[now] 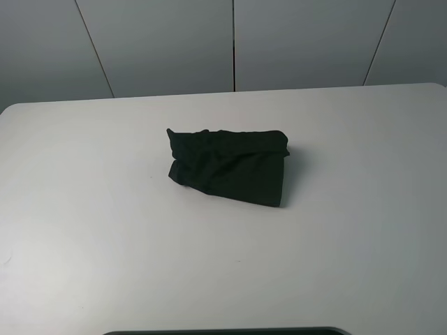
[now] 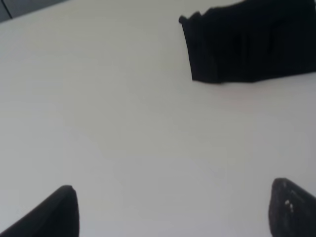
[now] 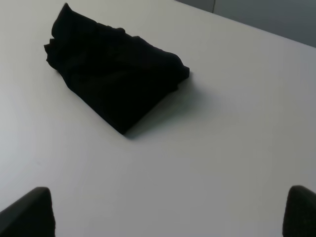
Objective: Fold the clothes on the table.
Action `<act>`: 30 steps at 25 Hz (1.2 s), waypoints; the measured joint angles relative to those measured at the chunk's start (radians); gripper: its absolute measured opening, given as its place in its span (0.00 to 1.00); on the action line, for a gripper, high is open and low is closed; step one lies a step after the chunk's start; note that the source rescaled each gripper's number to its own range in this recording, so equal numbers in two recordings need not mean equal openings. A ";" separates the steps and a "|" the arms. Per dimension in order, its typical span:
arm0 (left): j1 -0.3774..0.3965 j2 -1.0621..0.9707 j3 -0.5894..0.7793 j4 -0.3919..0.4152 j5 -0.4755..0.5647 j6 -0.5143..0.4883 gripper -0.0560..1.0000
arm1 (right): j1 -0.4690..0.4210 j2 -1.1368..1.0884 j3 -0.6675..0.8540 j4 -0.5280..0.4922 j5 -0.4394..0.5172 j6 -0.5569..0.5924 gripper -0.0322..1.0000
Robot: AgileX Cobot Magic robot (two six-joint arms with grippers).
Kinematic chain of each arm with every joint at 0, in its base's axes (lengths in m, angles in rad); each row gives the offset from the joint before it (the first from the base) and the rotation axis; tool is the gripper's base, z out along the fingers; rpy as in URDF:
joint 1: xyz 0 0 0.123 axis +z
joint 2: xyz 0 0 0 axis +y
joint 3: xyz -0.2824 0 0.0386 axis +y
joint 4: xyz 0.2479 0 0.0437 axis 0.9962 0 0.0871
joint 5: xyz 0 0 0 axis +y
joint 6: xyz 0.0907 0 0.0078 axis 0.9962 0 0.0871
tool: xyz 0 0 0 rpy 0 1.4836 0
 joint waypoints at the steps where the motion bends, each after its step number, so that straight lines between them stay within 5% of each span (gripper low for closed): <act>1: 0.000 -0.027 0.004 -0.002 0.002 0.000 0.99 | 0.000 -0.016 0.007 0.011 -0.009 -0.010 1.00; 21: 0.004 -0.045 0.009 -0.154 0.003 0.080 0.99 | -0.006 -0.041 0.014 0.110 -0.022 -0.125 1.00; 25: 0.089 -0.045 0.009 -0.168 0.001 0.082 0.99 | -0.110 -0.041 0.014 0.112 -0.022 -0.125 1.00; 30: 0.294 -0.045 0.009 -0.168 0.001 0.086 0.99 | -0.320 -0.041 0.014 0.112 -0.022 -0.125 1.00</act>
